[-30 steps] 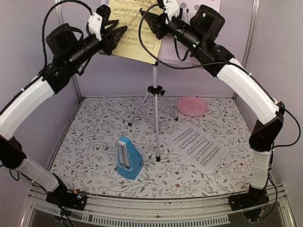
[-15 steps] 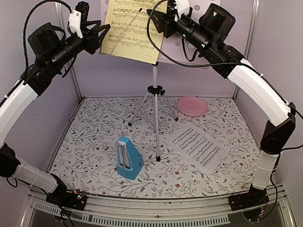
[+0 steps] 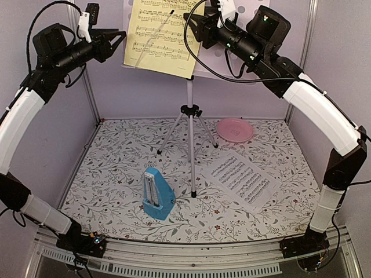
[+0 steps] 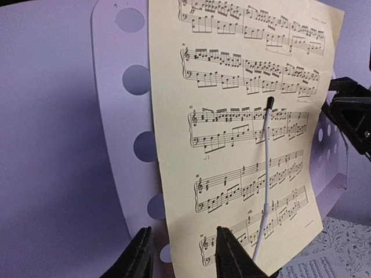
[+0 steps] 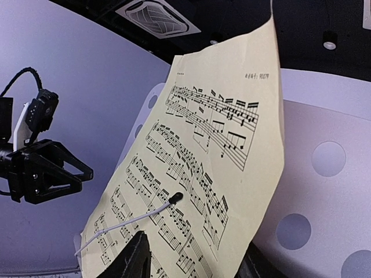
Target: Set up the instrument practice props
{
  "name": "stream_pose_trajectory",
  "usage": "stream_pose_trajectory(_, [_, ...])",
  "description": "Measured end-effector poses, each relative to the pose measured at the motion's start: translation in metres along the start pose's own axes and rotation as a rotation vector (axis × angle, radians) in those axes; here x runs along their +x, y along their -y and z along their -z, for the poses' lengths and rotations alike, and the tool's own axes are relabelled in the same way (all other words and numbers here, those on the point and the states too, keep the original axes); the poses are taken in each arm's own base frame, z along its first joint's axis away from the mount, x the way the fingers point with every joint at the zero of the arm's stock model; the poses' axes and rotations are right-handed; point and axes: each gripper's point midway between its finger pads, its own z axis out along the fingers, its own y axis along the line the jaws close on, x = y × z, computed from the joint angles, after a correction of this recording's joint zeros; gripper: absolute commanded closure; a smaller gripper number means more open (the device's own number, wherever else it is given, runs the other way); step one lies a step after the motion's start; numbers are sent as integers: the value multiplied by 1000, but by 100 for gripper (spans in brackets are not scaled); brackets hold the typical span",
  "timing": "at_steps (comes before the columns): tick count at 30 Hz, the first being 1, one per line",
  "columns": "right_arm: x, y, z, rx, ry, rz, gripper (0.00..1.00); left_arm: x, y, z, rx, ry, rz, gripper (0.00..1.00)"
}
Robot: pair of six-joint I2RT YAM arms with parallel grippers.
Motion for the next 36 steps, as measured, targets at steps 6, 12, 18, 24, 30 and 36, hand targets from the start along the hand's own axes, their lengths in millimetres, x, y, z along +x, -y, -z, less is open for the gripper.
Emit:
stream_pose_trajectory(6, [5, -2, 3, -13, -24, -52, 55, 1, 3, -9, 50, 0, 32, 62])
stream_pose_trajectory(12, [6, -3, 7, -19, -34, -96, 55, 9, 0, -22, 65, -6, 63, 62])
stream_pose_trajectory(18, [7, -4, 8, -24, -42, -128, 63, 13, -1, -29, 73, -6, 85, 63])
stream_pose_trajectory(24, [6, -6, 8, -34, -40, -156, 74, 4, 0, -33, 92, 26, 88, 68])
stream_pose_trajectory(30, [6, -10, 8, -53, -38, -175, 86, -1, 1, -38, 116, 46, 91, 80])
stream_pose_trajectory(36, [7, -11, 8, -57, -38, -183, 94, -3, 3, -43, 137, 57, 96, 100])
